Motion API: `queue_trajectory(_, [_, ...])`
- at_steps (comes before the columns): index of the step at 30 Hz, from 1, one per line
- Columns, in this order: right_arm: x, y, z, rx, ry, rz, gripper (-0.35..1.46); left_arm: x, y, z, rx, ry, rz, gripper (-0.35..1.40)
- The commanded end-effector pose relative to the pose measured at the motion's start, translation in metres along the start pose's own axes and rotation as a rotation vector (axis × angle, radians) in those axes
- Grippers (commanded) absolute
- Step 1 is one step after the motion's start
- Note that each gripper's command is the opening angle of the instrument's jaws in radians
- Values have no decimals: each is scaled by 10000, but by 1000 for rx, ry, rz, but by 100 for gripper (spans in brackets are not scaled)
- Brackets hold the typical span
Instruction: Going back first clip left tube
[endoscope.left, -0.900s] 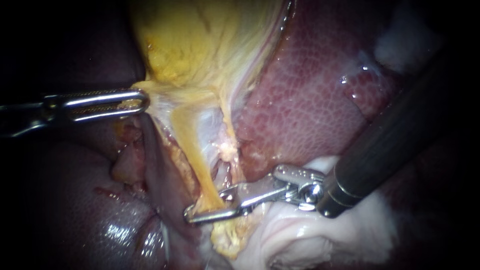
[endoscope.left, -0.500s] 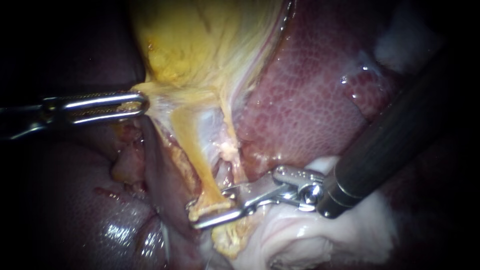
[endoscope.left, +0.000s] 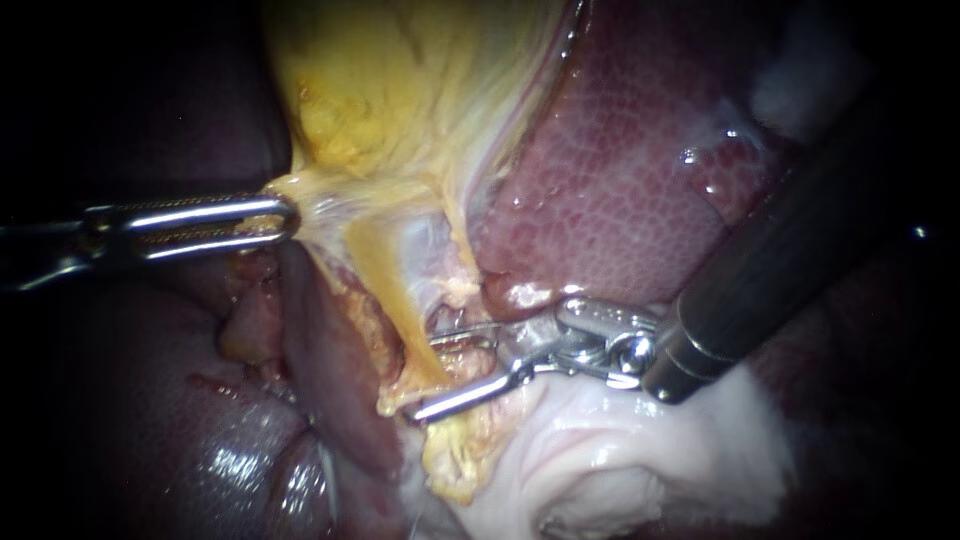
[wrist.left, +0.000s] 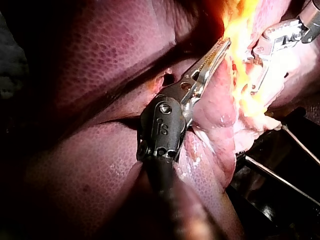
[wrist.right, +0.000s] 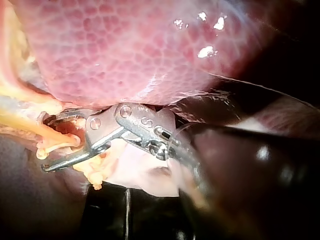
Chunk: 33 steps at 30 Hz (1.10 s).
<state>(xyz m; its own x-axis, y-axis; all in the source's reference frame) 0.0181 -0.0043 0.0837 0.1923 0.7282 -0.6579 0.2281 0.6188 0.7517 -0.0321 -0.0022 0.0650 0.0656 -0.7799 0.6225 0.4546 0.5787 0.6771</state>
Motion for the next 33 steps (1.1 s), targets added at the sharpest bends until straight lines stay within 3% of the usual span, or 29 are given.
queue_trajectory(1, [0, -6, -5, 11, -3, -1, 60, 1, 0, -1, 0, 0, 0, -35])
queue_trajectory(7, [10, -35, -47, 25, -6, -39, 60, 2, 0, -2, 0, 0, 1, -35])
queue_trajectory(13, [54, -59, -102, -34, 8, -119, 60, 5, 0, 1, 1, 0, 3, -35])
queue_trajectory(20, [99, -79, -149, -116, -30, -177, 60, 9, -1, 5, 2, -1, 5, -35])
queue_trajectory(27, [110, -92, -165, -131, -42, -195, 60, 23, 2, 23, 8, -3, 12, -35])
queue_trajectory(33, [109, -92, -165, -131, -42, -195, 60, 49, 3, 68, 25, 7, 22, -35])
